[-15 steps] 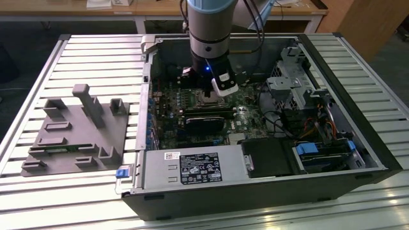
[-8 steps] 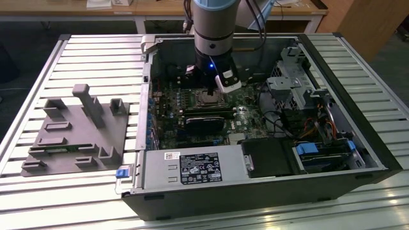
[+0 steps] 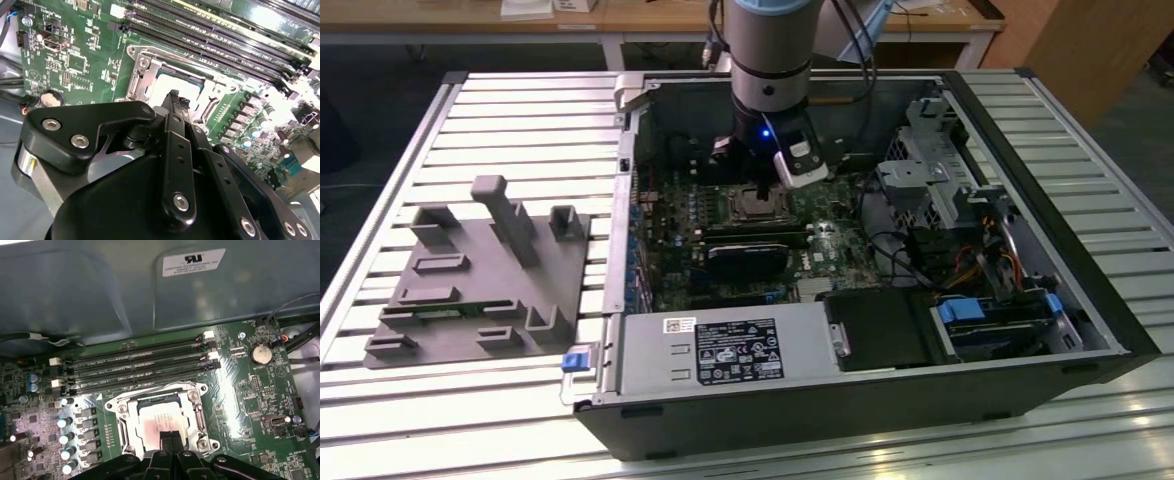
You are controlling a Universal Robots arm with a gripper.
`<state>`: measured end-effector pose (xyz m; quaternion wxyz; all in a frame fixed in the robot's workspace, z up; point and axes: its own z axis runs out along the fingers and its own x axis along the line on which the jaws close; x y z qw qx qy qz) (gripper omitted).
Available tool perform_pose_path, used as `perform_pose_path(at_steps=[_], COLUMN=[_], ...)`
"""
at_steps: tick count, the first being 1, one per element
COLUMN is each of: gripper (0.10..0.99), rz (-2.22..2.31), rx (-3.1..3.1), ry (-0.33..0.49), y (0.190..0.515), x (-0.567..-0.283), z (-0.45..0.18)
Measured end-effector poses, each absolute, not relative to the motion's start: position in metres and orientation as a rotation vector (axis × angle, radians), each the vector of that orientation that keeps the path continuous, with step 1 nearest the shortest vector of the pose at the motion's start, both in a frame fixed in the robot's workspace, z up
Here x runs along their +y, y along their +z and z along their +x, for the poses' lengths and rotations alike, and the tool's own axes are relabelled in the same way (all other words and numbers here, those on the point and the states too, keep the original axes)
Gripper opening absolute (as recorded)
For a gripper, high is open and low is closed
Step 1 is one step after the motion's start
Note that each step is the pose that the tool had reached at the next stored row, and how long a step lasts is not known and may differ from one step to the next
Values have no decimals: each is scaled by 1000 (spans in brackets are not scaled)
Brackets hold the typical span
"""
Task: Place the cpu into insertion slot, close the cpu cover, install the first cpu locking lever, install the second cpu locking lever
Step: 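Install the second cpu locking lever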
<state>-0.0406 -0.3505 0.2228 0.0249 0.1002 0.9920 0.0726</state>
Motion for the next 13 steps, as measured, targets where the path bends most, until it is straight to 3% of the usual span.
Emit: perform_pose_path(at_steps=[13], gripper=[106], rz=[310], rx=[3070], ry=[215], y=[218], x=[-346], z=[-40])
